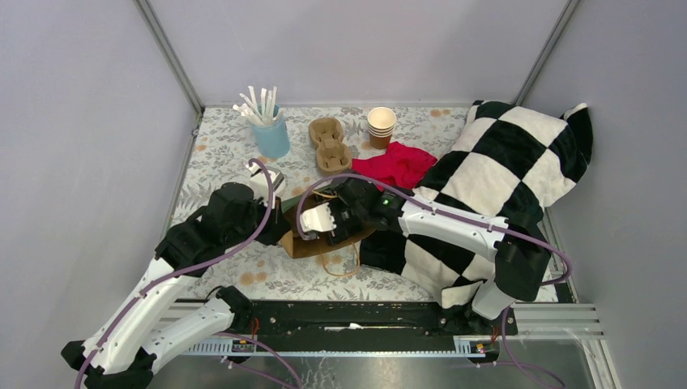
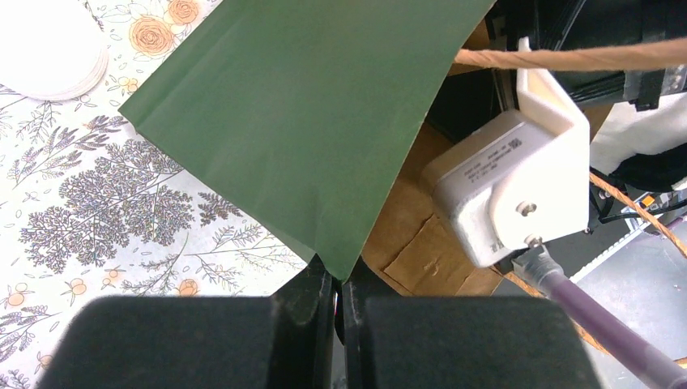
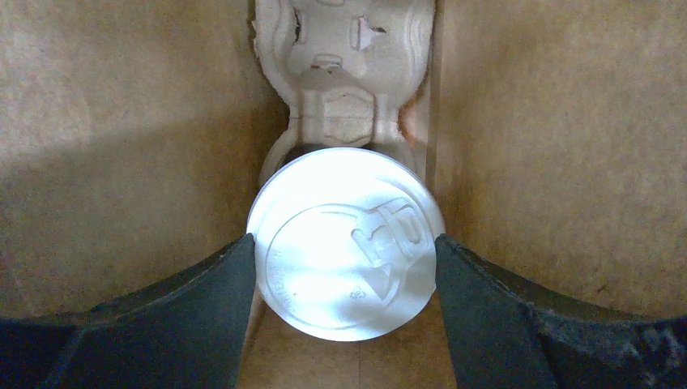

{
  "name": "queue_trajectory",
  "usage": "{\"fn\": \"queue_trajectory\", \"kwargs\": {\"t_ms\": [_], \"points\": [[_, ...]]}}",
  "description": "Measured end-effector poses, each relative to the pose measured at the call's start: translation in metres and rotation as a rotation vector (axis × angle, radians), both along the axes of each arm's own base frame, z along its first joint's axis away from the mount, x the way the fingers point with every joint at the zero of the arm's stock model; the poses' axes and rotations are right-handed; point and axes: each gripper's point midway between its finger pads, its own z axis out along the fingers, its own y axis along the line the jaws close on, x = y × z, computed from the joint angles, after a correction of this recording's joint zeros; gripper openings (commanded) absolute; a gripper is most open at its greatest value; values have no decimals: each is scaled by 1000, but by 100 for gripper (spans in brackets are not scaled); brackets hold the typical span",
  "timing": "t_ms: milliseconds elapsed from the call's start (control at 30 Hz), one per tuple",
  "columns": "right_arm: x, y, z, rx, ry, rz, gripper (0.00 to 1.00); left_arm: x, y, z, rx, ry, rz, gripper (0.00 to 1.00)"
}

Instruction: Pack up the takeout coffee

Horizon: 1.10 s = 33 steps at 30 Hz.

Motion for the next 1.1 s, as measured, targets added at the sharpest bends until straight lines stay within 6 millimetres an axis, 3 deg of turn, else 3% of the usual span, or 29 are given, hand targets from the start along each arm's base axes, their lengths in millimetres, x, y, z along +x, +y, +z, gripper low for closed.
{"fn": "queue_trajectory", "kwargs": {"t_ms": [467,1100], "points": [[17,5,-17,68,62,-74,51,2,-1,-1,1,2,0,6],[38,17,-25,132,-53,-98,51,2,-3,-8,16,39,4,4]]}}
